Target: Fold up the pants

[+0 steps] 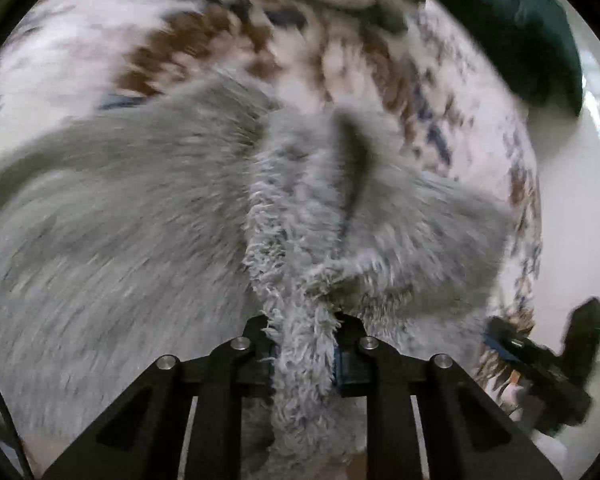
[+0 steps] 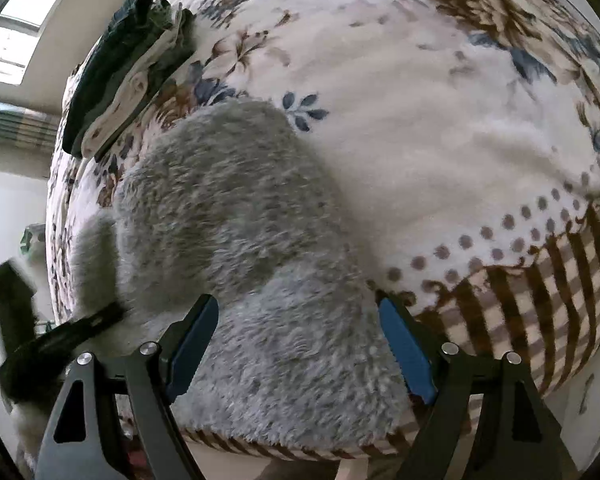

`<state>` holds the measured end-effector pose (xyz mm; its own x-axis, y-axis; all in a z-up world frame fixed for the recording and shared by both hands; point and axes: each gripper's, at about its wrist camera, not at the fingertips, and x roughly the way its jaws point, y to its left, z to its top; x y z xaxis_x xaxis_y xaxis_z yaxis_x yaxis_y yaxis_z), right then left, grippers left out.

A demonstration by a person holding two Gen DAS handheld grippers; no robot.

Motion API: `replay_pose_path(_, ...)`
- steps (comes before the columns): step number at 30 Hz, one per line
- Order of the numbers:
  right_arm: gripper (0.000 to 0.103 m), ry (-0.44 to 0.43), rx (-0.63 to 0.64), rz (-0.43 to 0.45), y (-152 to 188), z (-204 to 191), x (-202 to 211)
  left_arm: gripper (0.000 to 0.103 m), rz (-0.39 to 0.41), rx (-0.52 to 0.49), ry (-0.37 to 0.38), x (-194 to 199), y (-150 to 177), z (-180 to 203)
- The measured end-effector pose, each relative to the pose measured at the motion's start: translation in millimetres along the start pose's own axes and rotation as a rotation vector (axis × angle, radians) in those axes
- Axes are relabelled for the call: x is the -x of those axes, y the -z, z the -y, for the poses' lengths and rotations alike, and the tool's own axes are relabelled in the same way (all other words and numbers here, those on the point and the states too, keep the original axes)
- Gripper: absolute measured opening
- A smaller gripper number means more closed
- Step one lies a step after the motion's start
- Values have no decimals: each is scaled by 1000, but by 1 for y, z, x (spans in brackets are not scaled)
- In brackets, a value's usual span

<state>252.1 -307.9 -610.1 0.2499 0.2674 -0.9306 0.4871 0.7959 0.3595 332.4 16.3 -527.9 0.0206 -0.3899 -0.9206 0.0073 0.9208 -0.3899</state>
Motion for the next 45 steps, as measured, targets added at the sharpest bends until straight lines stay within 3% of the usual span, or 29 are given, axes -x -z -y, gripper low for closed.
replay_pose_path(2, 85, 8, 15, -16, 1, 0, -2, 16, 7, 45, -29, 12, 9, -13)
replay_pose_path(5, 85, 45, 55, -52, -5, -19, -21, 18, -47, 150, -73, -7, 22, -51)
replay_pose_path(8, 85, 71, 78, -86, -7, -26, -28, 30, -111, 207, -51, -24, 23, -66)
replay_pose_path(12, 85, 72, 104, -78, -8, -38, -22, 33, -40, 222, -35, -1, 19, -65)
replay_pose_path(13, 85, 83, 116, -76, -6, -42, -21, 37, -5, 196, -46, 9, 18, -60)
replay_pose_path(15, 85, 94, 144, -73, -5, -54, -21, 62, 37, 151, -86, 19, 16, -53)
replay_pose_path(16, 85, 96, 156, -76, -4, -59, -22, 65, 44, 144, -90, 19, 13, -55)
replay_pose_path(20, 85, 99, 180, -92, -1, -80, -31, 64, -7, 146, -20, -15, -12, -62)
replay_pose_path(21, 85, 102, 184, -93, -1, -85, -35, 41, -24, 139, 3, -30, -18, -63)
replay_pose_path(22, 85, 108, 187, -92, -1, -89, -38, 28, -24, 134, 15, -34, -22, -66)
replay_pose_path(23, 85, 115, 191, -91, -1, -91, -41, 22, -27, 127, 19, -37, -25, -66)
replay_pose_path(26, 85, 131, 195, -96, 0, -96, -49, 22, 25, 112, -16, -22, -30, -75)
replay_pose_path(29, 85, 150, 205, -112, 3, -99, -58, 27, 8, 115, -14, -19, -26, -81)
replay_pose_path(32, 85, 171, 221, -122, 7, -103, -63, 29, 82, 77, -51, 6, -4, -69)
replay_pose_path(34, 85, 180, 234, -123, 10, -107, -63, 40, 151, 88, -78, 31, 19, -66)
replay_pose_path(35, 85, 183, 241, -128, 12, -110, -63, 57, 172, 109, -69, 41, 30, -69)
replay_pose_path(36, 85, 186, 247, -134, 14, -113, -63, 82, 200, 148, -52, 54, 44, -76)
replay_pose_path(37, 85, 187, 252, -140, 16, -115, -63, 90, 228, 194, -51, 65, 57, -85)
replay_pose_path(42, 85, 213, 290, -160, 22, -134, -58, 94, 383, 501, -110, 114, 121, -158)
replay_pose_path(45, 85, 217, 324, -156, 25, -152, -56, 93, 468, 718, -85, 120, 143, -212)
